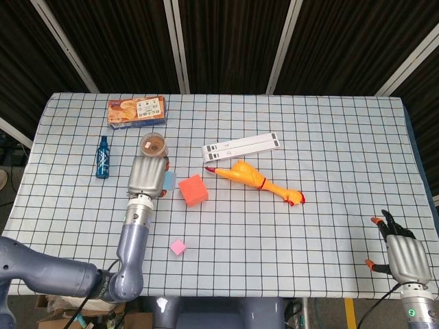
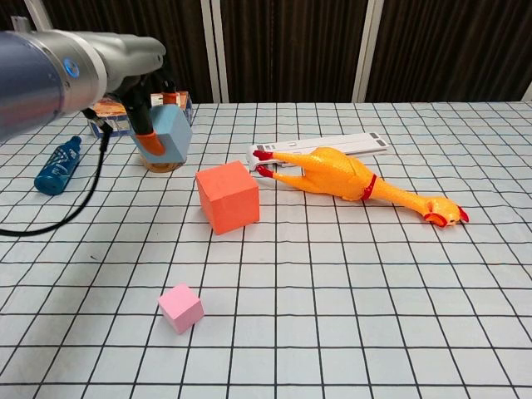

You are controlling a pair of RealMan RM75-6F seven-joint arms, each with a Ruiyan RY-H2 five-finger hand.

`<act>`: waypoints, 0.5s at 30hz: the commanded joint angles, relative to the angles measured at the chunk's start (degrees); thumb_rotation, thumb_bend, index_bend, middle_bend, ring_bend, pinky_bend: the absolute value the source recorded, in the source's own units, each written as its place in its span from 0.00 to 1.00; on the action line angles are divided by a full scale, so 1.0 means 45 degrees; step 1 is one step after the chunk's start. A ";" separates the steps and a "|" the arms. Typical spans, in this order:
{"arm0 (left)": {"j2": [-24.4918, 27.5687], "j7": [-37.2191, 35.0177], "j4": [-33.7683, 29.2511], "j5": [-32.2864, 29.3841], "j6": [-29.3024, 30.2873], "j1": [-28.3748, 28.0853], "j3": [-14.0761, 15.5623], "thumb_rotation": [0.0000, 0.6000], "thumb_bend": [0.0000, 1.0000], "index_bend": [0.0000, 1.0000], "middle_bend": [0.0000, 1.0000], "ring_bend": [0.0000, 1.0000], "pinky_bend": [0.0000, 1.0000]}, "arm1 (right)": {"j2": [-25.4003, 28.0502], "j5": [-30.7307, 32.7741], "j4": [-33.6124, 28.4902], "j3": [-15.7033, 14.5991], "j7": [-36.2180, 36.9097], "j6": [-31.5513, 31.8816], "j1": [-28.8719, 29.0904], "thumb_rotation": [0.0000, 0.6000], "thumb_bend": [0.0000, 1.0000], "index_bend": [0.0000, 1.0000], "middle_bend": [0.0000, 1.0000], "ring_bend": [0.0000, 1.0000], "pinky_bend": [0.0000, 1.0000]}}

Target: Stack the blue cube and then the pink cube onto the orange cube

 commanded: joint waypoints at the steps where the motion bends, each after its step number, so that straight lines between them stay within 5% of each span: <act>1: -0.0577 -0.0274 0.0319 -0.0404 -0.0173 0.0000 -0.0488 1.00 0.47 0.80 0.93 0.98 1.00 | -0.0011 0.0049 0.0019 0.0028 -0.0005 0.0001 0.0011 1.00 0.12 0.21 0.07 0.22 0.26; 15: -0.2734 -0.0456 0.1397 -0.0777 0.2344 -0.0639 -0.2454 1.00 0.48 0.78 0.95 1.00 1.00 | -0.0031 0.0106 0.0155 0.0008 0.0113 -0.0151 0.0072 1.00 0.12 0.21 0.07 0.22 0.26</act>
